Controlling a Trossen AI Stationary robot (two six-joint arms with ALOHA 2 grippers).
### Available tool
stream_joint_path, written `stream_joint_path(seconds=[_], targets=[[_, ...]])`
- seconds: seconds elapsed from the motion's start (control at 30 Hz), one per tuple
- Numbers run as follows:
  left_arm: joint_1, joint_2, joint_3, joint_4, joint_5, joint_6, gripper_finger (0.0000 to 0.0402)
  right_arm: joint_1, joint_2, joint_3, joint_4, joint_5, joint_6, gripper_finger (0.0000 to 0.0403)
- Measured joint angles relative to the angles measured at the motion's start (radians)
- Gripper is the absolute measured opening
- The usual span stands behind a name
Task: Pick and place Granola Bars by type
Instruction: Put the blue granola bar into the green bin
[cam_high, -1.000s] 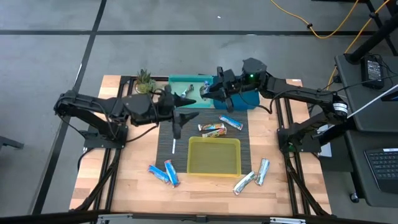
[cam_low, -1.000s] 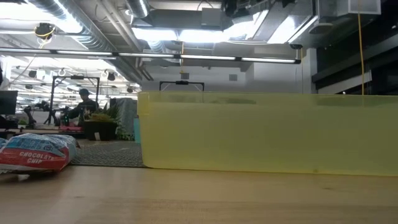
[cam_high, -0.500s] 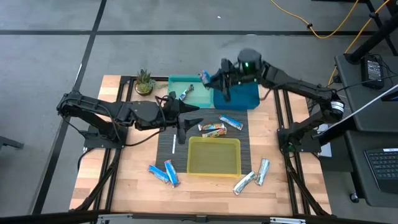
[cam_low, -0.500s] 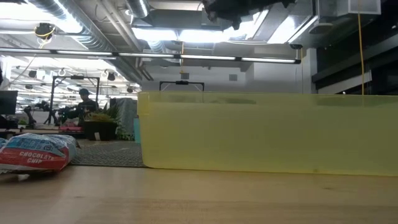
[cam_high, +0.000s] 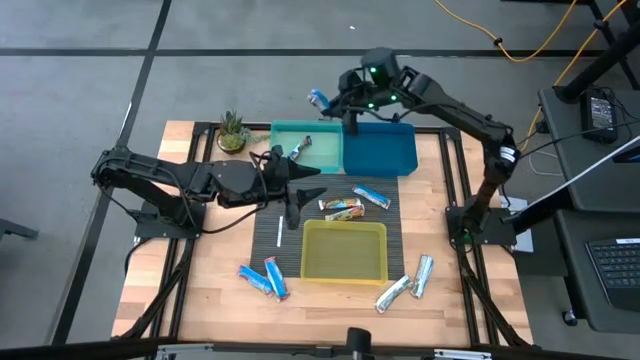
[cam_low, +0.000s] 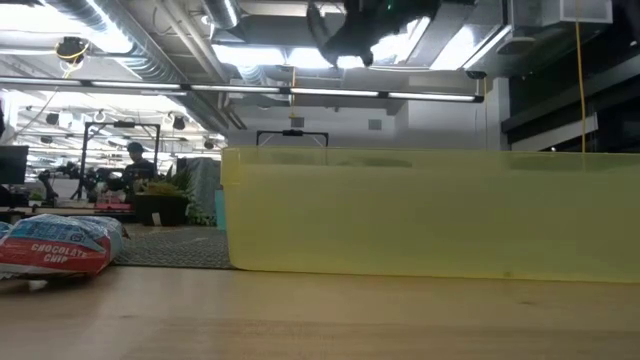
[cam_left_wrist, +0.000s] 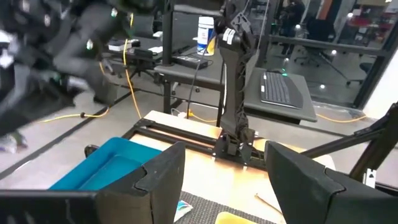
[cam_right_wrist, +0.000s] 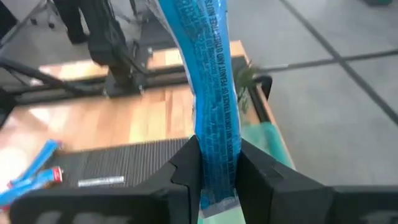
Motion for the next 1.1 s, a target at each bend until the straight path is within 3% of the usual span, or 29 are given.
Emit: stream_joint_path(seconds=[0.5, 0.77, 1.1], targets=[[-0.01, 0.0, 0.0, 0.0, -0.03, -0.011, 0.0212, 0.001, 0.213, -0.035, -0.092, 0.053, -0.041, 0.0084], [0.0, 0.0, 0.0, 0.0, -0.028, -0.01, 0.0212, 0.002, 0.274, -0.033, -0.118, 0.21, -0.113, 0.0084], [0.02, 0.0, 0.0, 0.0, -0.026, -0.008, 0.0212, 0.003, 0.371, -0.033, -0.179, 0.243, -0.115, 0.0084]])
